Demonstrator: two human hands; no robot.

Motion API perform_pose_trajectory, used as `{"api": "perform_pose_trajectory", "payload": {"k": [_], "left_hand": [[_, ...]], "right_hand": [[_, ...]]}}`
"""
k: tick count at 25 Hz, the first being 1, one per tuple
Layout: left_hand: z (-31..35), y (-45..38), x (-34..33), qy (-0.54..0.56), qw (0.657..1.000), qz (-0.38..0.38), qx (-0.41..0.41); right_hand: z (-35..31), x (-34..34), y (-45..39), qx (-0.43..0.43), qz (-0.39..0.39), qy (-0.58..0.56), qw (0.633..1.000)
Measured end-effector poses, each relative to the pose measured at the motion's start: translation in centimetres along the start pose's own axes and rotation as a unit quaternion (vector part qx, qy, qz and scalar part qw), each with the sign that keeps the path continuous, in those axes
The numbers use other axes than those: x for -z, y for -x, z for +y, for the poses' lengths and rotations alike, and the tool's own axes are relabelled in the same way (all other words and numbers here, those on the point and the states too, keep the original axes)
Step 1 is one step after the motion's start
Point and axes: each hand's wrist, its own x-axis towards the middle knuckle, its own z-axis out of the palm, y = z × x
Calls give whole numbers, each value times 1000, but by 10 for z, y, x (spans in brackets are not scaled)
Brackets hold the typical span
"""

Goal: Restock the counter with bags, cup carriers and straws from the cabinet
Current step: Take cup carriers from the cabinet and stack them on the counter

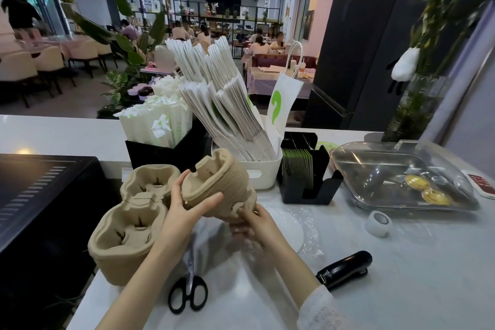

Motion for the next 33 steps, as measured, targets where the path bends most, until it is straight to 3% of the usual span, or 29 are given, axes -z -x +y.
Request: {"api": "perform_pose_trajectory", "payload": {"k": [4, 8, 14, 21, 27, 33], "left_hand": [[1, 3, -3, 104, 992, -59, 39], [-1, 4, -1, 119, 987, -104, 24], [-4, 7, -5, -13, 989, -122, -77], [6, 11, -11, -158, 954, -191, -171], [8, 4, -10, -293, 920, -134, -222], [9, 2, -17, -235, 945, -196, -119]], "right_hand": [[-8, 19, 18, 20, 26, -6, 999], [-17, 29, 34, 71, 23, 17, 997], [-32, 32, 46, 89, 4, 13, 996], [-28, 42, 45, 82, -61, -51, 993], [-32, 35, 48, 196, 30, -14, 980], [-27, 23, 54, 321, 108, 68, 938]]}}
